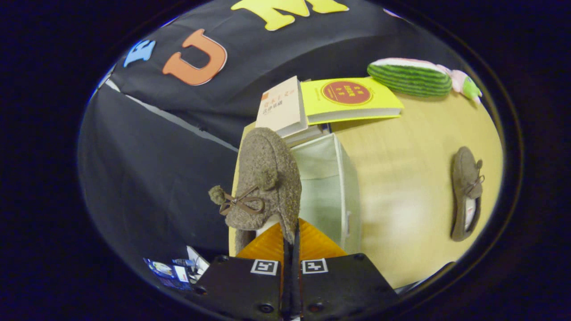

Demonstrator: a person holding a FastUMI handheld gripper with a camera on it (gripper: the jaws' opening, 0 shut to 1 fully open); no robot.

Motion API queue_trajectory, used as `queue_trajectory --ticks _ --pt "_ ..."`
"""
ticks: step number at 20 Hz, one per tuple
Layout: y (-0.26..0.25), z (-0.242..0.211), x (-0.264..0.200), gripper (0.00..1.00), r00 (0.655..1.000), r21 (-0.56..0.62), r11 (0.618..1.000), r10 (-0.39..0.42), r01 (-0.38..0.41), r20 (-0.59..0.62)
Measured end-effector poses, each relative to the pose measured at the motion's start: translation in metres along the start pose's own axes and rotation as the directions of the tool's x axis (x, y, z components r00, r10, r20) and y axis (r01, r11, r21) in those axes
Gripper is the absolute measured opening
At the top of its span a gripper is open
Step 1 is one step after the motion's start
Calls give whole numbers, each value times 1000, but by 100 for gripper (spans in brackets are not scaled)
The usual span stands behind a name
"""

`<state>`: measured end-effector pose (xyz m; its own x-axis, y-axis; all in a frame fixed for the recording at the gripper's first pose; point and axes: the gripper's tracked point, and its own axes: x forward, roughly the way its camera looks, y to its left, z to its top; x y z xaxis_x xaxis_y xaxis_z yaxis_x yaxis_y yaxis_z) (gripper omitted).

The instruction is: Open the storage box then place both shoes into the box .Put the left shoe in first, then the right shoe, with the right side of both shoes facing outward in a uniform manner.

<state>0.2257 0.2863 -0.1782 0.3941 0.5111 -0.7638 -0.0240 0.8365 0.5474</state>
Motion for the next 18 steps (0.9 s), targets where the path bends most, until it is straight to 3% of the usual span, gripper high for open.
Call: queue_trajectory --ticks 3,7,9,10,14,18 --pt "5 -19 31 6 1000 49 999 4 -3 -20" --pt "3 -31 62 8 999 2 999 -47 47 -13" --pt "9 -31 68 11 999 -30 999 -33 33 2" --pt "12 -30 67 17 1000 -48 998 -26 27 6" --pt "11 -28 38 100 996 -153 985 -77 83 48" --pt "6 -16 -9 100 988 -243 962 -93 121 123"
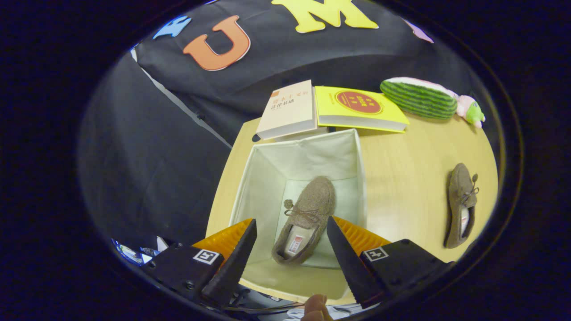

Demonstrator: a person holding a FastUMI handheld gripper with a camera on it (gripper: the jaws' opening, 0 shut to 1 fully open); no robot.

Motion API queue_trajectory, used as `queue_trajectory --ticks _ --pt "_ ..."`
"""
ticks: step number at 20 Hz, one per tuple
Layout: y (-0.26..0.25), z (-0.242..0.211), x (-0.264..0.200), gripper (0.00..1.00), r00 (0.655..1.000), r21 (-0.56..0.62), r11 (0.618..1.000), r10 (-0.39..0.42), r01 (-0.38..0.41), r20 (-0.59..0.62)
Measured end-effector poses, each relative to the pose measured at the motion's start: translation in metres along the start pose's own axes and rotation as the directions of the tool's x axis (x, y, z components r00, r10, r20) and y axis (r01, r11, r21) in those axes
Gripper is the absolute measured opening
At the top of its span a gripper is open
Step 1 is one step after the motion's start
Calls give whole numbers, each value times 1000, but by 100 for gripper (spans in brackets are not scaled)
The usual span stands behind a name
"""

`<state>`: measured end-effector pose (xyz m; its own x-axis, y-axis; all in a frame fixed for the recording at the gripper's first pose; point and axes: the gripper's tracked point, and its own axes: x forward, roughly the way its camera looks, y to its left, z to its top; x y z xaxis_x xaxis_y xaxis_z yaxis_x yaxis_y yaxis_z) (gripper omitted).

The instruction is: Open the storage box then place both shoes into the box .Put the left shoe in first, then the right shoe, with the right side of both shoes facing outward in a uniform manner.

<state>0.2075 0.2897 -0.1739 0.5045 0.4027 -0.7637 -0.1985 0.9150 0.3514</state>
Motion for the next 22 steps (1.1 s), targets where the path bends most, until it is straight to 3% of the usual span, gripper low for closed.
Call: queue_trajectory --ticks 9,16,20,22 --pt "-88 0 -79 100 998 -73 996 -55 58 43" --pt "-200 -12 -93 100 988 -33 987 -156 156 -11" --pt "-266 -28 -94 100 965 32 968 -246 249 -91" --pt "-298 -34 -94 100 949 10 955 -294 297 -118"
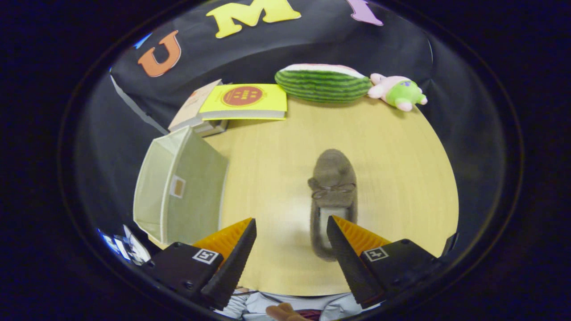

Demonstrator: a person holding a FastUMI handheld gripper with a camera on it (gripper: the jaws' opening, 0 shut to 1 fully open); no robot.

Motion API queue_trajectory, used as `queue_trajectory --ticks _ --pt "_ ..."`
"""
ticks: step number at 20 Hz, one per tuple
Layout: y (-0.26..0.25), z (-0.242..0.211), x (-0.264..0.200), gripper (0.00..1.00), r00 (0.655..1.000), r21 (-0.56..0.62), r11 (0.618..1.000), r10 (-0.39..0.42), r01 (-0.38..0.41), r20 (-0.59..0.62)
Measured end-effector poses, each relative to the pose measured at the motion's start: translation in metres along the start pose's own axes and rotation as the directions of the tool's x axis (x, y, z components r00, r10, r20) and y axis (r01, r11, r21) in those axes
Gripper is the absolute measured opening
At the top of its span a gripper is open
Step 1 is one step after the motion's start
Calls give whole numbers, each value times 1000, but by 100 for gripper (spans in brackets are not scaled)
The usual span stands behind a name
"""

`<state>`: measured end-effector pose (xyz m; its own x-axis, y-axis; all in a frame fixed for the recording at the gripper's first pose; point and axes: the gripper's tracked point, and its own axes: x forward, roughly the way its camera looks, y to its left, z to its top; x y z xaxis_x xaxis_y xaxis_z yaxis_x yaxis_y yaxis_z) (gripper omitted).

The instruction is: Open the storage box then place both shoes into the box .Put the left shoe in first, then the right shoe, with the right side of both shoes facing outward in a uniform manner.

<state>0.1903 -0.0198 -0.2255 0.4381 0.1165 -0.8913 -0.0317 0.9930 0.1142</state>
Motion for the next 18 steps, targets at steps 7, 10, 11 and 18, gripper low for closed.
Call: queue_trajectory --ticks 7,10,11,18 --pt "-81 -15 48 98 973 -14 977 -214 213 -90" --pt "-94 -13 73 65 968 -73 972 -229 222 -104" --pt "-86 -18 77 41 972 -76 982 -184 174 -144" --pt "-76 -21 67 6 978 -27 995 -98 95 -184"
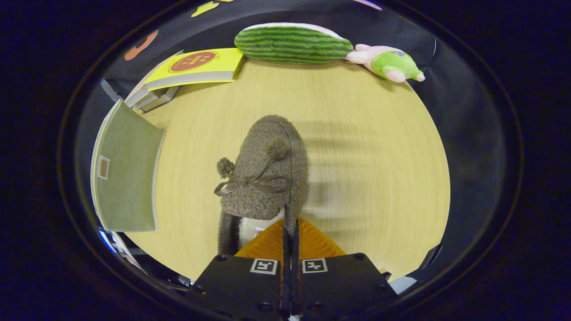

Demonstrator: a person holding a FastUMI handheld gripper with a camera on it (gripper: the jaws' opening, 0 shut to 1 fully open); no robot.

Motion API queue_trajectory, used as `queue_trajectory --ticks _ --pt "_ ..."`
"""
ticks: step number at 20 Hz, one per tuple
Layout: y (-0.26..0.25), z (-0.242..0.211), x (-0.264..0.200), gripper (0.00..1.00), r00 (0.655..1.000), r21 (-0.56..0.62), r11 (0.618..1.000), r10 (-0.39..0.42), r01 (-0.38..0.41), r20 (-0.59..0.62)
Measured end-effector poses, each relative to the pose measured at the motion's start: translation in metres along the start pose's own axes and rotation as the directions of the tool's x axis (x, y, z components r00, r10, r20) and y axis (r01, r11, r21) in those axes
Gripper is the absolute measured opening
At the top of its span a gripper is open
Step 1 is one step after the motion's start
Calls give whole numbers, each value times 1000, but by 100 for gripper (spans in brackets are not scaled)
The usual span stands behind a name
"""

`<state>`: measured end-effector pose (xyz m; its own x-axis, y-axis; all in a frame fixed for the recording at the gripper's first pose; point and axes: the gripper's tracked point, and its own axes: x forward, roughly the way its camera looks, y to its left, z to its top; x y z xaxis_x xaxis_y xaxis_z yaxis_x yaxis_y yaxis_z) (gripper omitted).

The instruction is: Open the storage box then place both shoes into the box .Put the left shoe in first, then the right shoe, with the right side of both shoes facing outward in a uniform manner.

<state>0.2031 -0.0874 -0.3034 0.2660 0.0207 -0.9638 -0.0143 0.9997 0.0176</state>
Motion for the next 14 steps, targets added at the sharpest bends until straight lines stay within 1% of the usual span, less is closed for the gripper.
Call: queue_trajectory --ticks 2,5,10,14 --pt "9 -6 -16 6 1000 13 1000 19 -19 -17" --pt "26 -9 -44 7 999 8 999 51 -51 -11" --pt "62 1 -96 7 996 -4 997 75 -75 56" --pt "108 14 -135 6 986 51 991 117 -124 119"
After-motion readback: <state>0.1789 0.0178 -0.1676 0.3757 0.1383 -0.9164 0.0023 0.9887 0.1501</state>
